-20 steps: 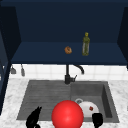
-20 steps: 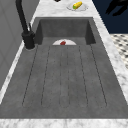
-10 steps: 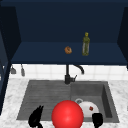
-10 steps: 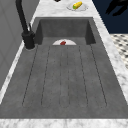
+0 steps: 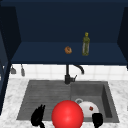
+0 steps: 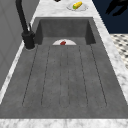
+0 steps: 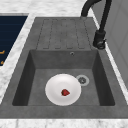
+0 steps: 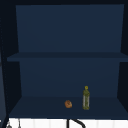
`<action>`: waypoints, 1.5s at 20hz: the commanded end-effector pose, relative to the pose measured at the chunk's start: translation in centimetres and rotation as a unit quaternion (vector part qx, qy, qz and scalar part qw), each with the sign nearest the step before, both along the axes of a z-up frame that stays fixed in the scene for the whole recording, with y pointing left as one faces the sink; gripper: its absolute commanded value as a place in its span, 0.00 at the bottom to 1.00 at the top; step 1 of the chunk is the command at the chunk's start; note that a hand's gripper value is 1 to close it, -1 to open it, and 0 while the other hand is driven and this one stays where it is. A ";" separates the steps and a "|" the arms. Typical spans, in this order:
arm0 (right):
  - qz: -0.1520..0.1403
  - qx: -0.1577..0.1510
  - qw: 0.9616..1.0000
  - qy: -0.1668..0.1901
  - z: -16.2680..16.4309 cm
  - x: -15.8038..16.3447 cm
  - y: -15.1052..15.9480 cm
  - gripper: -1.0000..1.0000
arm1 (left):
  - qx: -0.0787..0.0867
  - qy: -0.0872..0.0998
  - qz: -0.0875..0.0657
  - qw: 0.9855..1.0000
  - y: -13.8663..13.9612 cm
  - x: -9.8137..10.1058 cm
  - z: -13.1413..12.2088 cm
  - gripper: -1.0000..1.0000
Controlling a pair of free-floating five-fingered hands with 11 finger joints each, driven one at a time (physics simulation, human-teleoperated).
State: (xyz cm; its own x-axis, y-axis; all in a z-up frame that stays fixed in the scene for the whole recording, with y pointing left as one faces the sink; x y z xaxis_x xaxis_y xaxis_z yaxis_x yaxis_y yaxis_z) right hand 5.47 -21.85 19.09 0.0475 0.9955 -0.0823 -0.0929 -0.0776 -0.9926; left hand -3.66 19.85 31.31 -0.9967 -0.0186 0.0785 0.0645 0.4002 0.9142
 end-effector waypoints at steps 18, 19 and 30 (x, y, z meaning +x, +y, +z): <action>0.000 0.000 1.000 0.000 0.0 0.0 0.0 0.50 | 0.110 -0.038 0.017 0.993 3.2 2.3 -3.3 0.00; 0.000 0.000 1.000 0.000 0.0 0.0 0.0 0.50 | 0.117 -0.036 0.017 0.992 3.5 2.2 -3.6 0.00; 0.000 0.000 1.000 0.000 0.0 0.0 0.0 0.50 | 0.166 -0.022 0.013 0.986 2.9 1.6 -4.8 0.00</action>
